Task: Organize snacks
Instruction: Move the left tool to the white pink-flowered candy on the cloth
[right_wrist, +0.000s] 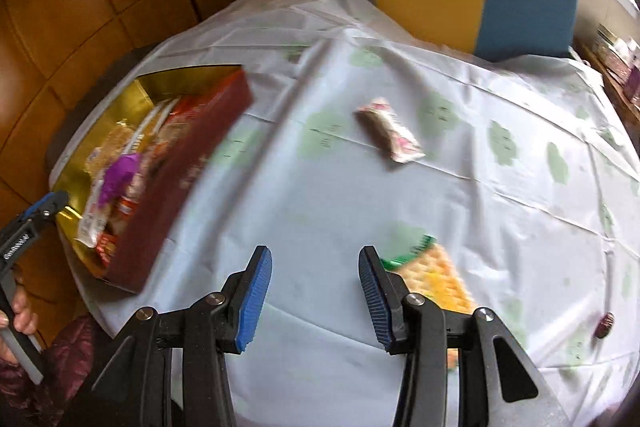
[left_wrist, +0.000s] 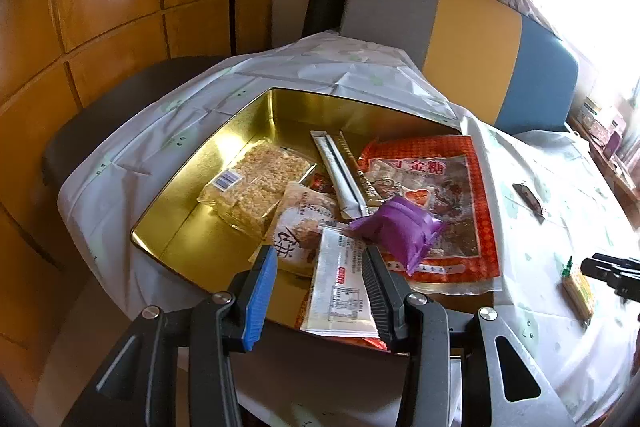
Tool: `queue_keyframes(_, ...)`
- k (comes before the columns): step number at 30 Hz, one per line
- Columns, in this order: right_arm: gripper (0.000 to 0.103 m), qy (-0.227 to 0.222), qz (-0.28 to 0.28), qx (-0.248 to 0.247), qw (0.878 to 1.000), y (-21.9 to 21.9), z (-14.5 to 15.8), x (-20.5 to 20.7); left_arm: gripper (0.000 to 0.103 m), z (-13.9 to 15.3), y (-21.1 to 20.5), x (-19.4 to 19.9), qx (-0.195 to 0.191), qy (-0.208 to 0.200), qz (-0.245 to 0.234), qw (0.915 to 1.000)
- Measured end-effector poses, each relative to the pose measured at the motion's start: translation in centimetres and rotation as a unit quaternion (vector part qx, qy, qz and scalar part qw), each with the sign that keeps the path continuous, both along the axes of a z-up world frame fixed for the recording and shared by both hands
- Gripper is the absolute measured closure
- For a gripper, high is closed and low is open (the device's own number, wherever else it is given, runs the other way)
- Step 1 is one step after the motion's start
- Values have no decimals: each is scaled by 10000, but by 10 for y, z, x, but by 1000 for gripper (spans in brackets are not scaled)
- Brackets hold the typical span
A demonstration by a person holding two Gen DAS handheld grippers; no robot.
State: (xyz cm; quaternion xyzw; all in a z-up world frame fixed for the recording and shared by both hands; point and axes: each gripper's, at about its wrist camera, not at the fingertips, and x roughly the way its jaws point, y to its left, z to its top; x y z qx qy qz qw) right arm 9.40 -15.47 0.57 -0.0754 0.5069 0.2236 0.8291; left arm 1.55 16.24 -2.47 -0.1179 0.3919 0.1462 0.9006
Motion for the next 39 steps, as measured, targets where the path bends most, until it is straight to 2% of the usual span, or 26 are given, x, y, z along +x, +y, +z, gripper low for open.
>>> queue_keyframes(4,49,-39,-126,-165,9998,-24,5,5,58,2,-6,0,63,-10,-82,9999)
queue_keyframes(12,49,-104,-290,-444,9985,-57,13,14,58,9,-23,2,169,-40,-327,9993)
queue_keyframes(19,49,-46,-489,-681,9965,-84,4,29,58,15,-42,4,265,-56,-561,9981)
queue_keyframes(24,49,-21,-1146,-327,9929,-118,-11,39,58,20,-56,7,366,-36,-744,9966)
queue_keyframes(26,49,211,-1622,-359,9859,-137,-21,46,58,22,-62,9,410,-42,-824,9957)
queue_keyframes(31,49,277,-2147,34,9763,-162,-15,54,57,25,-80,15,447,-20,-1054,9934)
queue_keyframes(35,49,393,-2159,93,9756,-163,-17,55,55,27,-98,23,489,15,-1308,9902)
queue_keyframes(39,49,596,-1779,-1,9822,-149,-23,51,51,31,-120,31,536,2,-1548,9865)
